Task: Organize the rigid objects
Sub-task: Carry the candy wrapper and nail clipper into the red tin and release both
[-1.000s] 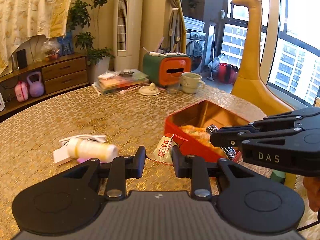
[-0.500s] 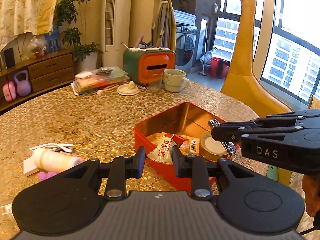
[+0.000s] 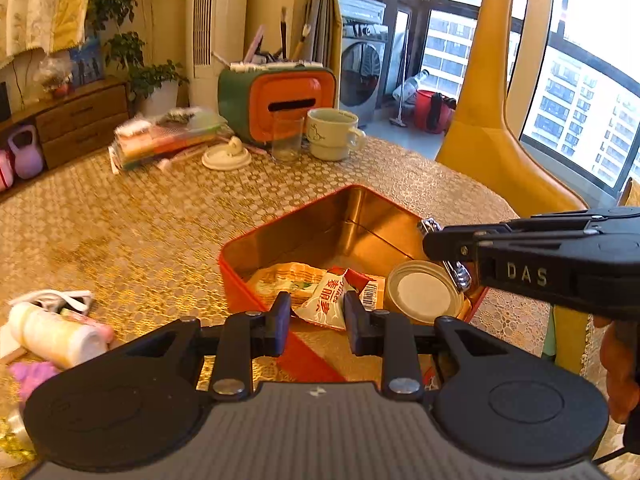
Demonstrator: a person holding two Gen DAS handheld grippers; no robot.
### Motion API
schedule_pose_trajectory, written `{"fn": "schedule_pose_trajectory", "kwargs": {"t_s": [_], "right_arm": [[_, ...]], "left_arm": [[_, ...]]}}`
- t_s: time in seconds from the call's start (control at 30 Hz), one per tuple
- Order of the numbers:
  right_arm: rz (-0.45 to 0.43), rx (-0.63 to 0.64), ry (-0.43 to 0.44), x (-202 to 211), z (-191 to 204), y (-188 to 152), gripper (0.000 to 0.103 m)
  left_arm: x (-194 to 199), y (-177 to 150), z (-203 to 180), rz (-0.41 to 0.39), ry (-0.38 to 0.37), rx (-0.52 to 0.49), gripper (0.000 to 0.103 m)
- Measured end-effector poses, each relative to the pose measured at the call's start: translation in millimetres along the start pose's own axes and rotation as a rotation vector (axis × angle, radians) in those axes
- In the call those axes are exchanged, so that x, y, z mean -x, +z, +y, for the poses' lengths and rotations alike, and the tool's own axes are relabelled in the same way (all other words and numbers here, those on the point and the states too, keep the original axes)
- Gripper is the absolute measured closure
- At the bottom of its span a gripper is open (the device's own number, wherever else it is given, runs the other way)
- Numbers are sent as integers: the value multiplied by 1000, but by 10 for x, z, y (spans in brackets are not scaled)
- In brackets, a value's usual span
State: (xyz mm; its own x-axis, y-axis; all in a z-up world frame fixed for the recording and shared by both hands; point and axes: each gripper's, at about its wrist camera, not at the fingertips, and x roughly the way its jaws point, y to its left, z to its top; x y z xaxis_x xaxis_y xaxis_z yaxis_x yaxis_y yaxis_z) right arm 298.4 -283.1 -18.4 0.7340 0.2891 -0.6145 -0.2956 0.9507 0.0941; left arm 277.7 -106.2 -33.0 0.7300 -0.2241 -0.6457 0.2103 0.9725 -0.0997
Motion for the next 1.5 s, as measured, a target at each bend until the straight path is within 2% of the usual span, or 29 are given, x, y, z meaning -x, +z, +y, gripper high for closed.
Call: {"fn": "schedule_pose_trajectory", "kwargs": {"t_s": [0.23,0.43,0.7,0.9,1.03,1.17,1.37,1.47,1.5], "right_arm": [[35,-25,-21,-296,-154,59,93],[64,-22,-34,-522,-208,57,93],[98,1,-42,-732,-219,41,93],[123,7,-40,-850,-220,43,93],[134,12,-37,-869,-208,35,93],[146,26,-41,-882,-194,16,86],[137,10,-48,-812,-238,9,83],[131,7,-47,-750,-256,18,80],[128,7,-49,-726,-259,18,80]], "left_arm": [[-283,83,-82,23,15,-15,76],[-588,300,-22,40,39,-14,76],[-963,452,-23,95,42,-39,76],[-1164,450,-4,172,45,-45,75],[-1235,434,23,201,55,-47,75],[-1253,436,53,208,55,-30,75],[-1248,457,25,211,76,-38,74],[-1196,468,46,206,69,-16,70],[-1172,471,56,202,65,-9,62]]}}
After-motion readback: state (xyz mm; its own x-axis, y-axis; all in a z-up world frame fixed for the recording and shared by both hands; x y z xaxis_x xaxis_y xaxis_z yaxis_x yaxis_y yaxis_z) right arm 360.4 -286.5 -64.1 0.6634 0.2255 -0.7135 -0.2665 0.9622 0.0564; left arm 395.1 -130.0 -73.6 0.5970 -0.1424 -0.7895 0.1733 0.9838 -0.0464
